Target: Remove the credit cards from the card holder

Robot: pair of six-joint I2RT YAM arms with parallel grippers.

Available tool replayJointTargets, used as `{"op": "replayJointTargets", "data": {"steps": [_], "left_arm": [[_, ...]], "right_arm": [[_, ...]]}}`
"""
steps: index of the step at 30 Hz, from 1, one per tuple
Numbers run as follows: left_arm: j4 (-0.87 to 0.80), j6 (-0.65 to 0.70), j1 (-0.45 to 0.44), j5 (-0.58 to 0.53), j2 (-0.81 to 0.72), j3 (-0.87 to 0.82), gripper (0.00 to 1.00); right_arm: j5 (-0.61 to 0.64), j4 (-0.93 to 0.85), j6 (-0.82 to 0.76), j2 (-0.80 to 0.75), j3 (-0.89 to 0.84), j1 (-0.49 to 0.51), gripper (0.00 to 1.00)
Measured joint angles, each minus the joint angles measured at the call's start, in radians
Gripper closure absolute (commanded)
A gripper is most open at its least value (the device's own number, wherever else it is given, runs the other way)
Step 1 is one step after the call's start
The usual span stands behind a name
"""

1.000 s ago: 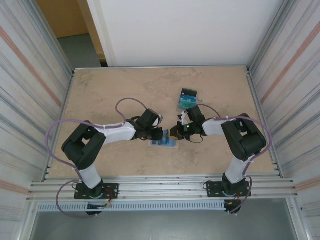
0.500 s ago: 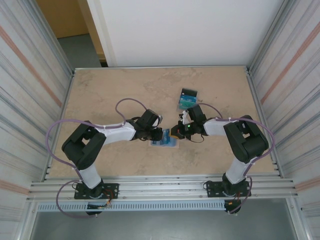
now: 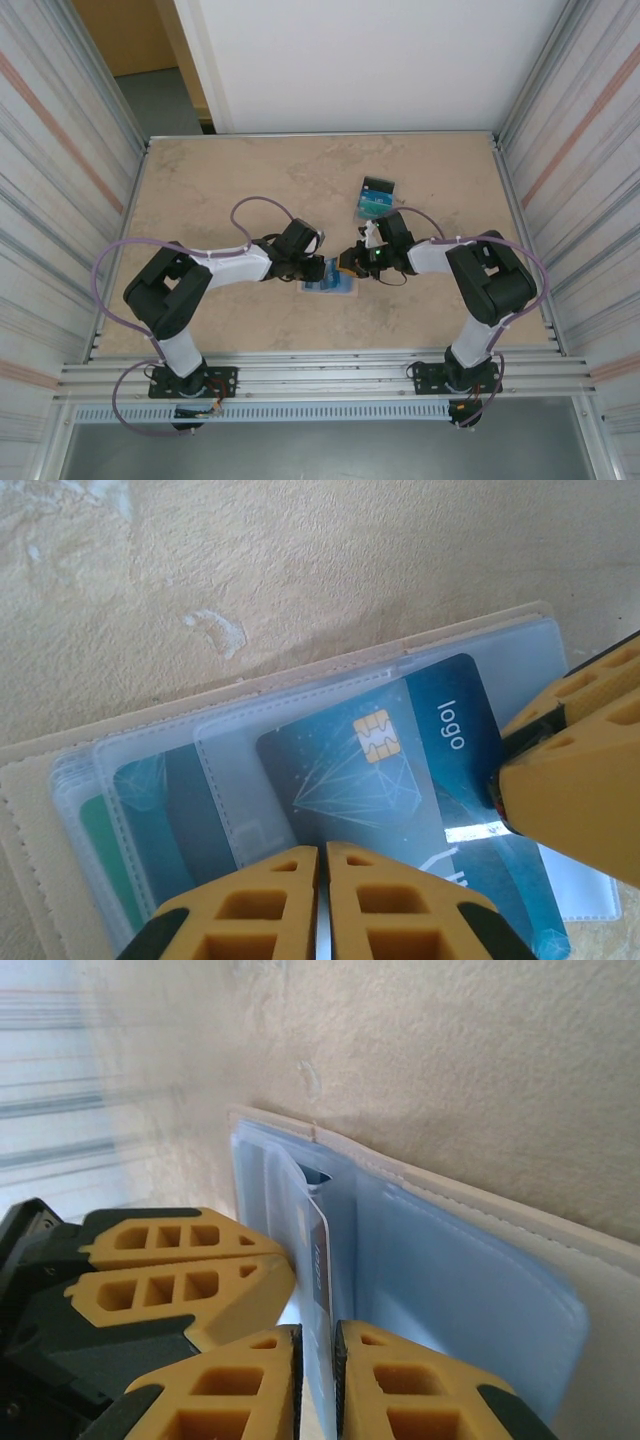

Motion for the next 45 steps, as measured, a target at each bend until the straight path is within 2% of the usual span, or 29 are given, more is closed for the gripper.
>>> {"op": "replayJointTargets", "data": {"steps": [9,22,32,40,45], "left_arm": [[0.002,-0.004,0.000,0.000,0.000,-0.002,0.89],[0.014,-0.012,0.003,-0.007,-0.004,-0.013,0.89],[0.021,-0.002,0.042,-0.008,-0.023,-0.033,0.88],[-0.001,0.048,0.054,-0.011,-0.032,-0.030,0.81],[-0.035,0.072,0.060,-0.011,-0.051,-0.025,0.72]], "right_arm": [[-0.001,0.055,0.027,0.034,0.000,0.023,0.80],[-0.004,0.023,0.013,0.027,0.002,0.013,0.92],[0.024,-0.178,-0.099,-0.056,0.040,-0.031,0.99],[0.075,-0.361,-0.207,-0.104,0.123,-0.037,1.00],[0.152,-0.507,-0.301,-0.146,0.218,-0.046,1.00]]}}
